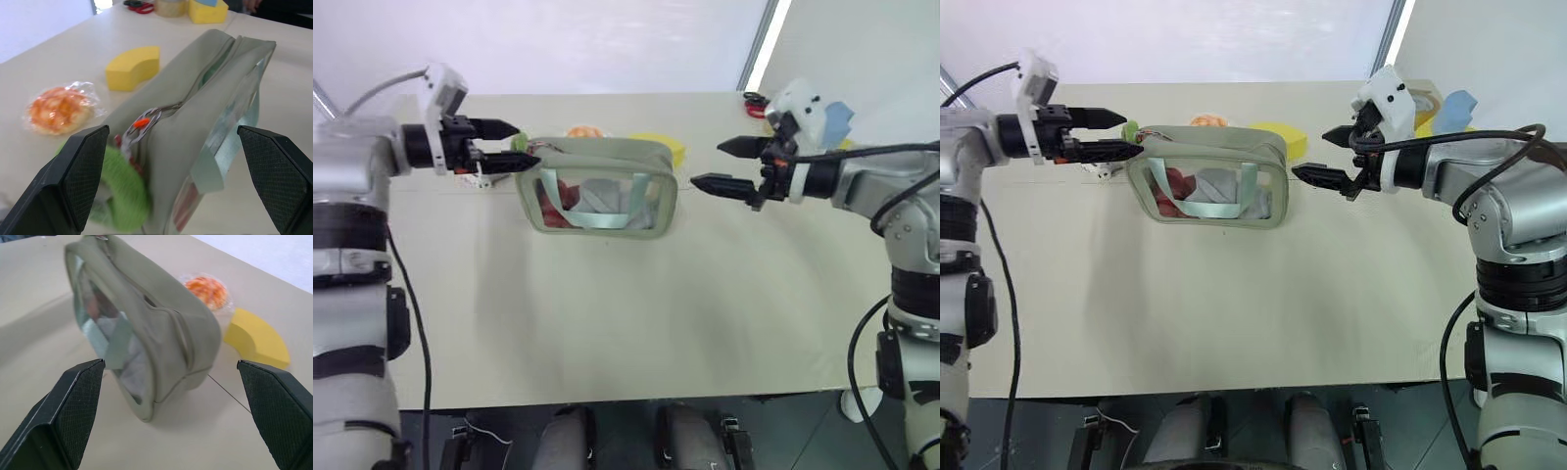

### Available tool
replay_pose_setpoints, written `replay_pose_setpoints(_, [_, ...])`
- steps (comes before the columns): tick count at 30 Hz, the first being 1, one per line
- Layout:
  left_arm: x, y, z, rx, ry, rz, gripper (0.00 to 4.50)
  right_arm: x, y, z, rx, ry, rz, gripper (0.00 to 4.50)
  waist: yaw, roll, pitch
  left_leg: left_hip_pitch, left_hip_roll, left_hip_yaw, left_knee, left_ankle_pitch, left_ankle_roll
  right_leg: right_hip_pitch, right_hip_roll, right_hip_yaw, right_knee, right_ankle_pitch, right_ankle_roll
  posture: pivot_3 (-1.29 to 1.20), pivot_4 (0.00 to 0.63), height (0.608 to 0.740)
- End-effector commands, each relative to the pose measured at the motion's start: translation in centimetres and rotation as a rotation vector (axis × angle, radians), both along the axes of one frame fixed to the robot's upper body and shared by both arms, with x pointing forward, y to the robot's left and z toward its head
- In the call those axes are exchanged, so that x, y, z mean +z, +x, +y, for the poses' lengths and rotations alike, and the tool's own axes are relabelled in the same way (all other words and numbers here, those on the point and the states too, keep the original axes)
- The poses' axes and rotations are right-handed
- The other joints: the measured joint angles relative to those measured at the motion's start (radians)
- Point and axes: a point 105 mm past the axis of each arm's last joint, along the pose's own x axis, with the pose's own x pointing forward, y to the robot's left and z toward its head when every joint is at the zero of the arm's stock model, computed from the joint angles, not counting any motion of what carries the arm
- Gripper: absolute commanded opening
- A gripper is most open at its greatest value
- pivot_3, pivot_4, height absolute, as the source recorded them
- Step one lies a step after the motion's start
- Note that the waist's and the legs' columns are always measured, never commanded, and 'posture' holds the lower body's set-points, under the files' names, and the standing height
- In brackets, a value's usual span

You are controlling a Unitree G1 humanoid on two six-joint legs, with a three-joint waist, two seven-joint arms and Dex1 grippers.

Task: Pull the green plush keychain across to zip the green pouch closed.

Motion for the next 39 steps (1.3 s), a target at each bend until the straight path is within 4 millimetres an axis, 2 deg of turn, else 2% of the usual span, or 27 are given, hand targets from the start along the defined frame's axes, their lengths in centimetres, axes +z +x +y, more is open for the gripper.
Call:
replay_pose_setpoints(1, [1.8,0.1,-0.9,-0.030,-0.004,-0.059,4.48,1.1,-0.2,-0.5,-0.021,0.004,-0.047,4.50,-0.001,0.000,0.000,0.000,0.000,0.000,0.000,0.000,0.000,0.000,0.000,0.000,0.000,0.000,0.000,0.00,0.150,0.740])
replay_pose_setpoints(8, [1.9,0.8,-4.0,-0.107,-0.035,-0.037,4.48,1.3,-0.5,-2.0,-0.072,0.001,-0.026,4.50,0.000,0.000,0.000,0.000,0.000,0.000,0.000,0.000,0.000,0.000,0.000,0.000,0.000,0.000,0.000,0.00,0.150,0.740])
replay_pose_setpoints(12, [2.4,1.1,-7.0,-0.171,-0.038,-0.050,4.48,1.4,-0.7,-4.3,-0.091,-0.035,-0.042,4.50,0.008,0.000,0.000,-0.001,-0.001,-0.001,0.001,0.000,0.000,0.000,-0.001,0.000,0.000,0.000,0.000,0.00,0.150,0.740])
replay_pose_setpoints(13, [2.8,1.1,-7.3,-0.174,-0.047,-0.056,4.48,1.6,-0.5,-4.5,-0.087,-0.035,-0.052,4.50,0.006,0.000,0.000,-0.001,-0.001,-0.001,0.001,0.000,0.000,0.000,-0.001,0.000,0.000,0.000,0.000,0.00,0.150,0.740])
replay_pose_setpoints(17, [3.5,0.5,-5.9,-0.182,-0.019,-0.081,4.48,1.8,0.1,-3.0,-0.031,-0.022,-0.078,4.50,-0.019,0.000,0.000,0.001,0.000,0.000,0.000,0.000,0.000,0.001,0.000,0.001,-0.002,0.000,0.000,0.00,0.150,0.740])
replay_pose_setpoints(21, [4.3,-0.7,-2.9,-0.143,0.036,-0.117,4.48,2.0,1.6,1.2,0.081,-0.006,-0.099,4.50,-0.056,0.000,0.000,0.002,0.003,-0.001,-0.001,0.000,0.000,-0.002,0.004,0.002,0.001,0.000,0.000,0.00,0.150,0.740])
replay_pose_setpoints(24, [4.7,-1.2,-2.2,-0.113,0.033,-0.132,4.48,1.9,2.7,2.3,0.103,-0.015,-0.112,4.50,-0.053,0.001,0.000,0.002,0.003,-0.002,-0.002,0.000,0.000,-0.002,0.004,0.003,0.002,0.000,0.000,0.00,0.150,0.740])
replay_pose_setpoints(26, [4.6,-1.9,0.0,-0.045,0.045,-0.131,4.48,2.2,3.7,4.2,0.139,-0.002,-0.126,4.50,-0.054,0.001,0.000,0.002,0.002,-0.002,-0.001,0.000,0.000,-0.002,0.002,0.003,0.002,0.000,0.000,0.00,0.150,0.740])
replay_pose_setpoints(30, [3.8,-2.9,2.5,0.034,0.067,-0.119,4.48,2.2,4.3,6.8,0.222,-0.021,-0.146,4.50,-0.055,0.001,0.000,0.002,0.002,-0.002,-0.001,0.000,0.000,-0.003,0.002,0.003,0.002,0.000,0.000,0.00,0.150,0.740])
replay_pose_setpoints(35, [3.4,-3.0,3.0,0.074,0.038,-0.117,4.48,0.8,5.3,9.1,0.282,-0.072,-0.135,4.50,-0.041,0.001,0.000,0.001,0.001,-0.002,0.000,0.001,-0.001,-0.002,0.001,0.001,0.003,0.000,0.000,0.00,0.150,0.740])
replay_pose_setpoints(39, [3.3,-3.2,2.6,0.055,0.031,-0.116,4.48,-0.3,5.0,10.6,0.352,-0.115,-0.120,4.50,-0.040,0.001,0.000,0.001,0.001,-0.002,0.000,0.001,-0.001,-0.001,0.001,0.001,0.003,0.000,0.000,0.00,0.150,0.740])
